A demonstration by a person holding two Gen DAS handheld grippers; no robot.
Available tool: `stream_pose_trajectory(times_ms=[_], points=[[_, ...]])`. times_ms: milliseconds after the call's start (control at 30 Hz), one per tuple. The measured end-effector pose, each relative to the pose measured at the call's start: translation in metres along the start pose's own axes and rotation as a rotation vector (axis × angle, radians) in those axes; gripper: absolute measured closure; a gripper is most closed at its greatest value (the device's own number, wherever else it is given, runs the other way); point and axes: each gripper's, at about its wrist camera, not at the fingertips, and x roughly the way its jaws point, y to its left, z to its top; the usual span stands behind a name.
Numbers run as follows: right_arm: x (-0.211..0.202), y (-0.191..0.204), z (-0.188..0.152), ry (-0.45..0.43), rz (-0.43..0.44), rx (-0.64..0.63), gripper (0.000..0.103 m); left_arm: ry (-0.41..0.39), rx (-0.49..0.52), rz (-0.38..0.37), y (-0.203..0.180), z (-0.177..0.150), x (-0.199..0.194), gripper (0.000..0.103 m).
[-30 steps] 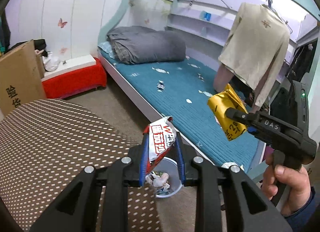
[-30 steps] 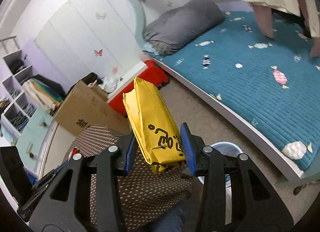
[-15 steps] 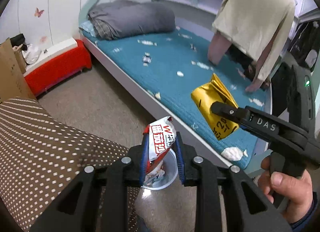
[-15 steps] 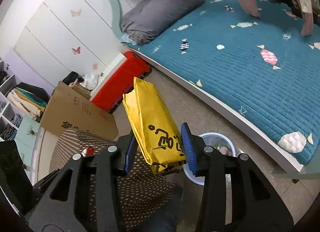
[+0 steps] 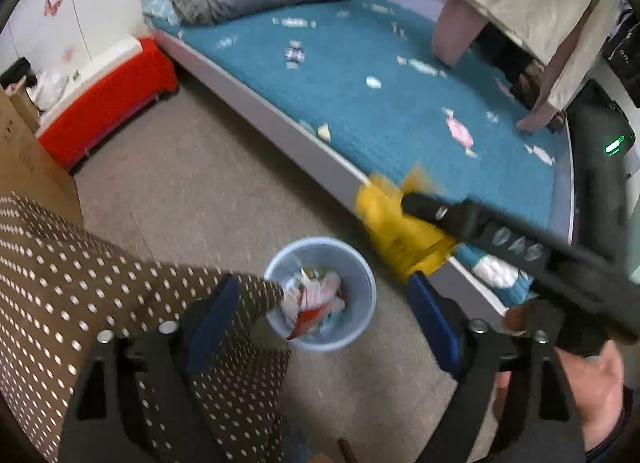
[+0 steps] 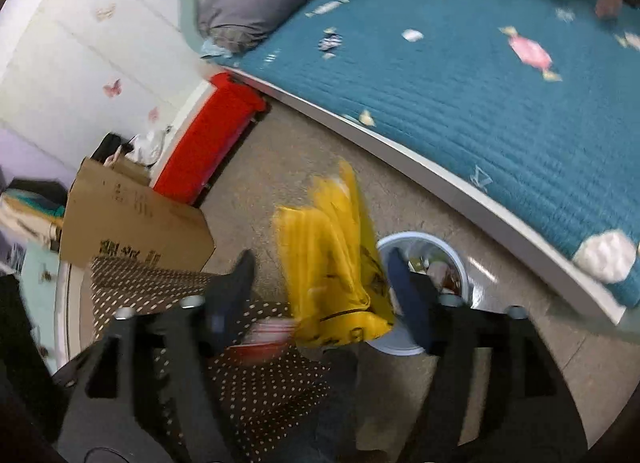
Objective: Collect trash
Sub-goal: 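Open both tools to drop the wrapper and snack bag into the bin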
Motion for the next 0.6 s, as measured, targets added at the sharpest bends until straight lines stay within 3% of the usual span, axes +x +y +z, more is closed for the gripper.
stream_pose_trajectory(times_ms=[100, 233, 600], points=[[0.002, -0.008, -0.004, 0.015, 0.010, 0.036, 0.013, -0.006, -0.012, 0.013, 0.004, -0.002, -0.003, 0.014], [-0.005, -0.006, -0.012, 0.013, -0.015, 0.029, 0.006, -0.040, -0.053, 0.005, 0.012, -0.009, -0.017, 0.014], [-0.077, 0.035, -0.033, -0.102, -0.057, -0.054, 0.006, -0.210, -0.041, 0.058, 0.012, -0.036, -0.106, 0.012]])
